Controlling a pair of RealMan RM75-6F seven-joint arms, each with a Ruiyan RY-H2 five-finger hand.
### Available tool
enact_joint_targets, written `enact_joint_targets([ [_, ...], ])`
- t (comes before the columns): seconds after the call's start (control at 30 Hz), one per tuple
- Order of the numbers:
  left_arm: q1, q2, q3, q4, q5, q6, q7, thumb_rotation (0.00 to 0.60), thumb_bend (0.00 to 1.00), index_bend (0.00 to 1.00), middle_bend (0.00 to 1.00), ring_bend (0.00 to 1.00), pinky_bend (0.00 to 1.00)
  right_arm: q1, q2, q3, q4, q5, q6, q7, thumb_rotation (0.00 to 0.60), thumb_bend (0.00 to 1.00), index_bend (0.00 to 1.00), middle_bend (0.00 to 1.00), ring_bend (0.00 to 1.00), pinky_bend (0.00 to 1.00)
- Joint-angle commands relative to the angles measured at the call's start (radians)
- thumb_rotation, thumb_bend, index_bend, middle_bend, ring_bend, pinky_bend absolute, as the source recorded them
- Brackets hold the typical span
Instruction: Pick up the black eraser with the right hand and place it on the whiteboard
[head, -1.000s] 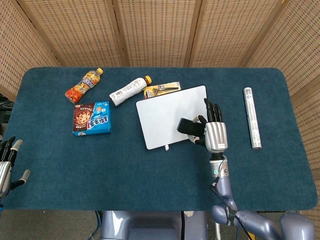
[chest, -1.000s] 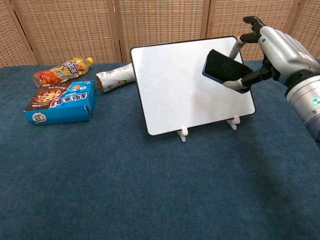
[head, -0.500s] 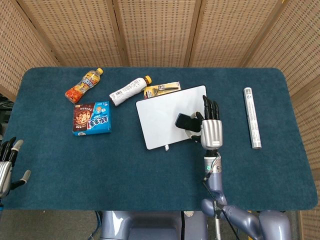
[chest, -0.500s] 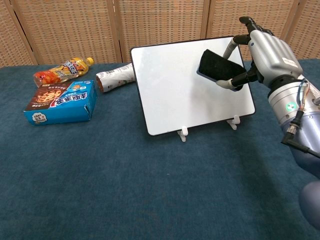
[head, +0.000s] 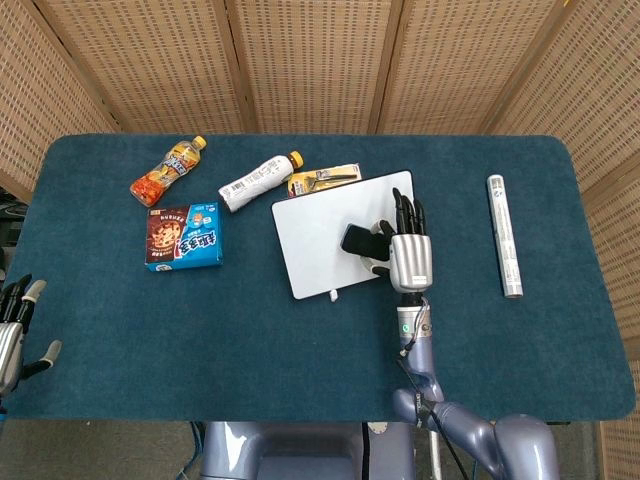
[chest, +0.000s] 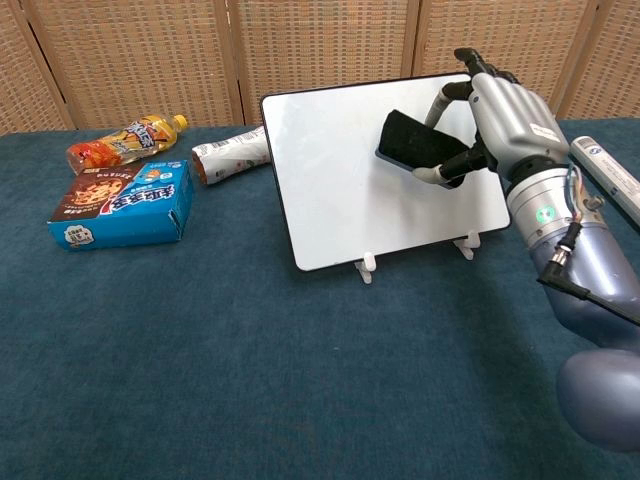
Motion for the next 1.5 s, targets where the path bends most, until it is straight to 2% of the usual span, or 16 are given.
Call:
enact_joint_targets([
  [0.03,0.000,0.000,0.000,-0.001,-0.001,-0.001,-0.003,0.600,0.32,0.00,0.00,0.00,0.00,0.012,-0.011,0.004,0.019,0.005,-0.008,0.007,0.600,0.13,0.51,0.00,0.00,0.00],
  [0.43,-0.002,0.003,-0.001,-0.002,-0.008,-0.007,-0.005,0.600,0.32,0.00,0.00,0.00,0.00,0.045,-0.045,0.006,0.102,0.019,-0.040,0.034,0.600,0.13,0.51,0.00,0.00,0.00],
  [1.5,-0.006,0.006,-0.004,-0.010,-0.022,-0.015,-0.010,0.600,0.32,0.00,0.00,0.00,0.00,0.097,-0.092,0.007,0.175,0.051,-0.097,0.074,0.600,0.13,0.51,0.00,0.00,0.00],
])
